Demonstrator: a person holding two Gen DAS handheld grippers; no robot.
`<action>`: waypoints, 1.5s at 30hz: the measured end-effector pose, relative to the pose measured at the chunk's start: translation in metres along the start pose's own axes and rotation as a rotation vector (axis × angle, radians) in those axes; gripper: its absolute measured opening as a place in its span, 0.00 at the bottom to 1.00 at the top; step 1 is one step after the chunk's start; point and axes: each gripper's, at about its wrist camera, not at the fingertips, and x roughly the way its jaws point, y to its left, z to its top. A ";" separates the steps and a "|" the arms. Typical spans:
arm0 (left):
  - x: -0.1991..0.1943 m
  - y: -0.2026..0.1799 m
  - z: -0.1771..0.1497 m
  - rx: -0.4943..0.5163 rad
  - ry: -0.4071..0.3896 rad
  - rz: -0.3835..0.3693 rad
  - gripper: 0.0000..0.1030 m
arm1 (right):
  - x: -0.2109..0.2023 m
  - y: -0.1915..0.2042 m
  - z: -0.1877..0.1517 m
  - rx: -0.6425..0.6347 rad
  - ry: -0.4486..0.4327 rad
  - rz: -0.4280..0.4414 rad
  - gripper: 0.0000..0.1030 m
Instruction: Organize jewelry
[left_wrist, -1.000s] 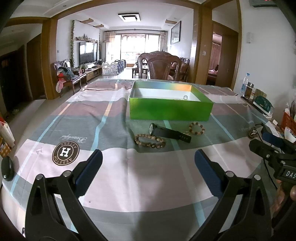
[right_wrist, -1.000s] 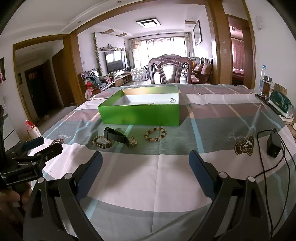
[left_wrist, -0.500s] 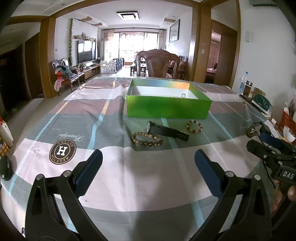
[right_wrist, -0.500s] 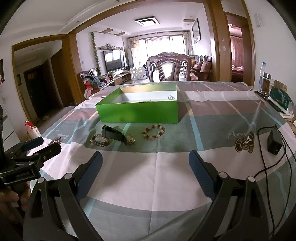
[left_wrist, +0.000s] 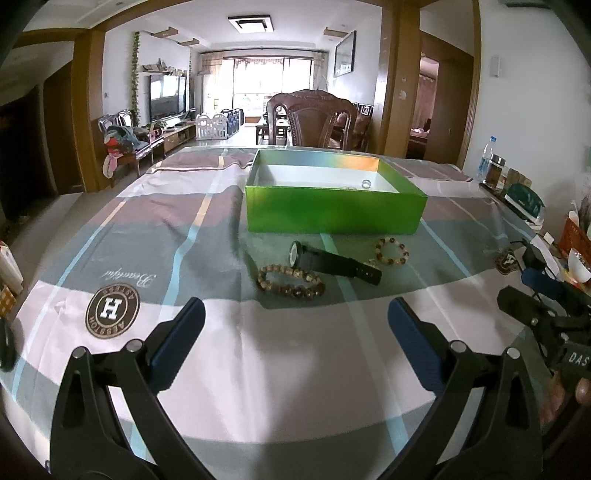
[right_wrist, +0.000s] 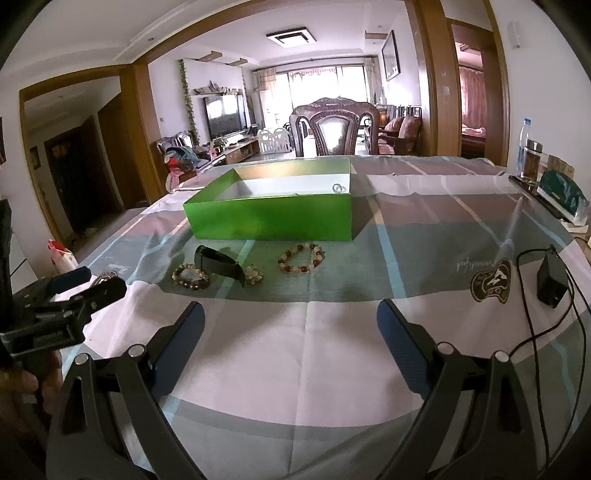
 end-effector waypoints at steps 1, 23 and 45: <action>0.004 0.000 0.002 0.007 0.004 -0.002 0.92 | 0.003 -0.001 0.001 -0.001 0.006 -0.001 0.89; 0.120 -0.003 0.018 0.100 0.260 -0.074 0.52 | 0.163 -0.020 0.054 -0.075 0.280 -0.087 0.47; 0.085 0.040 0.031 0.023 0.207 -0.074 0.08 | 0.128 -0.019 0.067 -0.037 0.181 -0.006 0.07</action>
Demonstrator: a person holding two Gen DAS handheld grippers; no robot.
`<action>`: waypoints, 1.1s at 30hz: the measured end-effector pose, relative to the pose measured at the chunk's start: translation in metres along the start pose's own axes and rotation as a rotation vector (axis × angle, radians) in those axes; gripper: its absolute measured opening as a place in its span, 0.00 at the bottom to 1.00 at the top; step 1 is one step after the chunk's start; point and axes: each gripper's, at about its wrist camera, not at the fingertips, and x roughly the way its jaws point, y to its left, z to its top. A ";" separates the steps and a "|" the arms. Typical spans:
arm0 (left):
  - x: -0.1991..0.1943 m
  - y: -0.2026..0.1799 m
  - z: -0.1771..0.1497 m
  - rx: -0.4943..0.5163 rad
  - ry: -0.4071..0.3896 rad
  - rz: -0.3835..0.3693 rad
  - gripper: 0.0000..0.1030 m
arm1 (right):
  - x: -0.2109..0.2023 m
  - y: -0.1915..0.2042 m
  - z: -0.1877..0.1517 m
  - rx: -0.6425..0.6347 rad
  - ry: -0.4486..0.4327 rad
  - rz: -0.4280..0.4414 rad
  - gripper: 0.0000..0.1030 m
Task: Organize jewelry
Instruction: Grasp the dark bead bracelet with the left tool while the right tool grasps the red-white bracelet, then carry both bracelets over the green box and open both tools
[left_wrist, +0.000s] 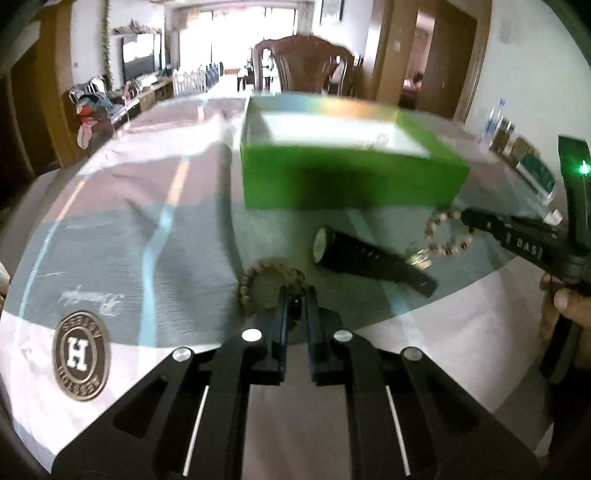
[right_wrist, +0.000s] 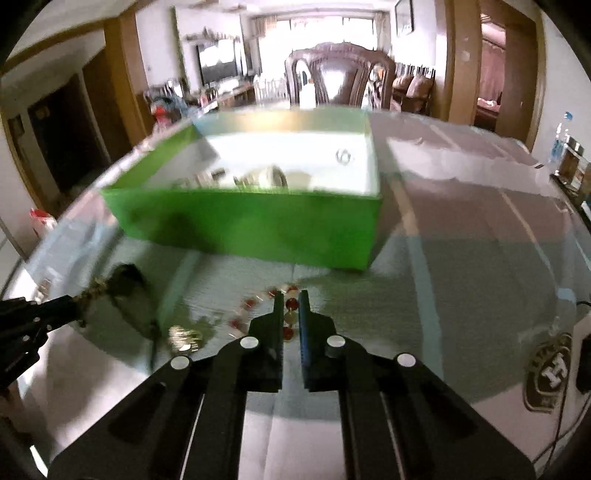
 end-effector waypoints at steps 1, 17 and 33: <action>-0.010 -0.001 -0.001 -0.004 -0.017 -0.006 0.08 | -0.011 0.002 -0.001 0.001 -0.017 0.010 0.07; -0.107 -0.042 -0.026 -0.003 -0.161 -0.113 0.08 | -0.139 0.024 -0.042 0.004 -0.176 0.103 0.07; -0.121 -0.056 -0.037 0.009 -0.162 -0.098 0.08 | -0.149 0.027 -0.061 -0.001 -0.168 0.102 0.07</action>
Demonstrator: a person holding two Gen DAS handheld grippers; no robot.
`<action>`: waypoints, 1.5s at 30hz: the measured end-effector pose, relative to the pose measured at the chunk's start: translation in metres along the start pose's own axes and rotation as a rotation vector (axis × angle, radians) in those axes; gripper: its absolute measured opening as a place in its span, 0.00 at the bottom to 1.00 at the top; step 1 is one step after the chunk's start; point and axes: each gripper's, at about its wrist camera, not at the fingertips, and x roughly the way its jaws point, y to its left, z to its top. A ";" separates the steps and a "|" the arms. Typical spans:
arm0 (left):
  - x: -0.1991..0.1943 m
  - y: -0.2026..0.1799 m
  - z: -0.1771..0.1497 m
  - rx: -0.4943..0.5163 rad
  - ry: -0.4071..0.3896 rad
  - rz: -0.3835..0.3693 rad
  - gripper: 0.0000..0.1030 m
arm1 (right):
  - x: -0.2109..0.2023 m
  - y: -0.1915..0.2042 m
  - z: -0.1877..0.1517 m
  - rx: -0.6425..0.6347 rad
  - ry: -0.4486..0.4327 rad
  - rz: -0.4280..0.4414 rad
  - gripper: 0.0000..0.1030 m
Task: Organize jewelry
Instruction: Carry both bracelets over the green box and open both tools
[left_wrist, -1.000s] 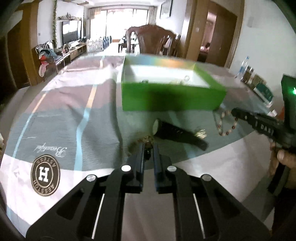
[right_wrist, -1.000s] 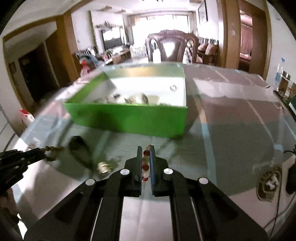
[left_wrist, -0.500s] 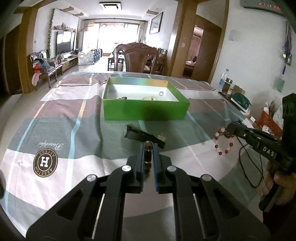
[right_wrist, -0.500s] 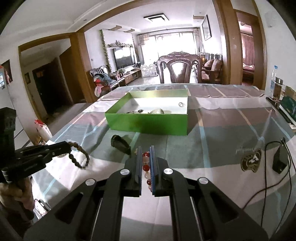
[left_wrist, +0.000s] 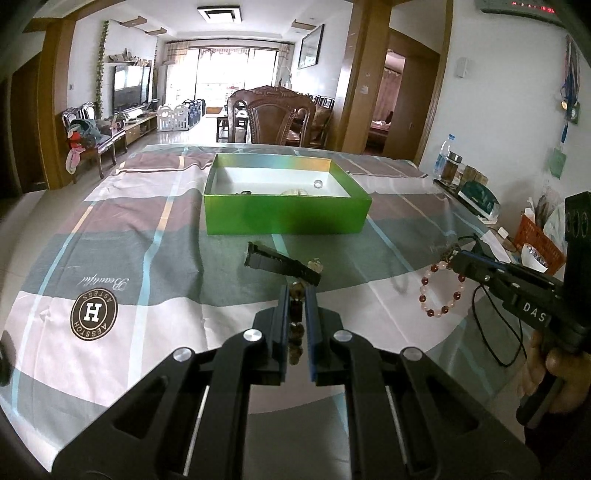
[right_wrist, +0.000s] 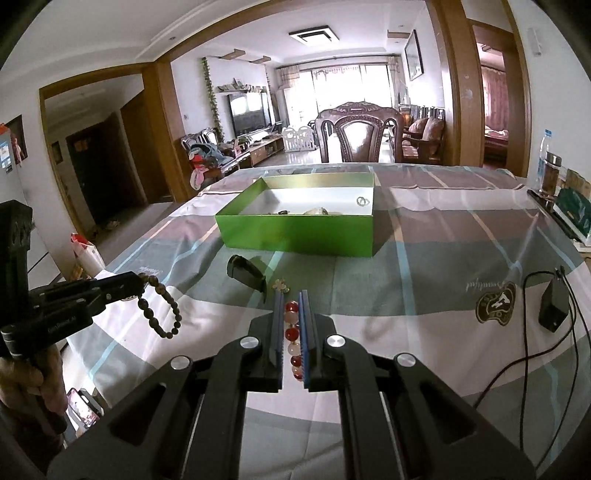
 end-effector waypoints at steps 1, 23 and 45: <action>-0.001 -0.001 0.000 0.004 0.001 0.001 0.08 | -0.001 0.000 0.000 0.000 -0.001 -0.002 0.08; 0.005 -0.002 0.013 0.030 -0.002 0.011 0.08 | 0.001 -0.005 0.007 -0.003 -0.004 -0.001 0.08; 0.047 0.006 0.116 0.075 -0.048 0.013 0.08 | 0.043 -0.009 0.104 -0.050 -0.074 0.033 0.08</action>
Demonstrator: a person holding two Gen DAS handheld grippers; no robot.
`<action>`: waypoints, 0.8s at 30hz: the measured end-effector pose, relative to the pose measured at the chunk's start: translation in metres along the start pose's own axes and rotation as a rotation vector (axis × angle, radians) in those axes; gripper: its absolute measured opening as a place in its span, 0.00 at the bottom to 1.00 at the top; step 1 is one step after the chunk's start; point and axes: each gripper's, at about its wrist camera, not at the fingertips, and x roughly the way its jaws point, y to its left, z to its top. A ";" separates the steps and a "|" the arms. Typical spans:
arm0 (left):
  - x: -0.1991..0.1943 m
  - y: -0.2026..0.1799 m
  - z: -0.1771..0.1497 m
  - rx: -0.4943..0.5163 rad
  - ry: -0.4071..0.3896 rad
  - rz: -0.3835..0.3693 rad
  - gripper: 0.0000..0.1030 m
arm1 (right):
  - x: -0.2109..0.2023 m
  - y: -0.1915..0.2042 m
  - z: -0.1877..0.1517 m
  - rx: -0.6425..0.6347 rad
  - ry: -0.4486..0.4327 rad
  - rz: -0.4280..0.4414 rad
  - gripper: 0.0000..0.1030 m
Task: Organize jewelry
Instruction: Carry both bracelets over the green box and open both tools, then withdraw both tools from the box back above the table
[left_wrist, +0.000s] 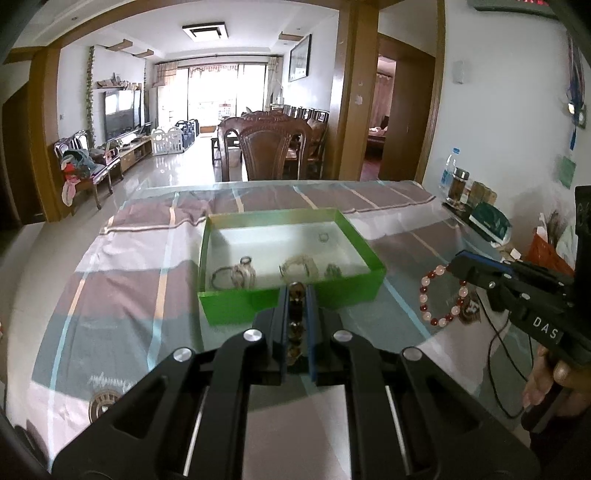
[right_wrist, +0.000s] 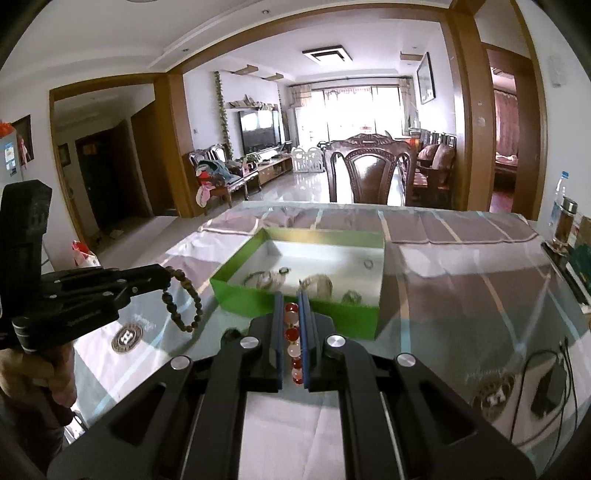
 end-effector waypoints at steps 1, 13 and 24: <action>0.006 0.004 0.008 -0.005 0.001 0.001 0.08 | 0.003 -0.001 0.004 0.003 0.000 0.002 0.08; 0.076 0.031 0.073 -0.021 0.033 0.035 0.08 | 0.083 -0.026 0.069 0.012 0.021 -0.019 0.08; 0.195 0.061 0.114 -0.068 0.158 0.052 0.08 | 0.199 -0.072 0.089 0.102 0.163 -0.049 0.08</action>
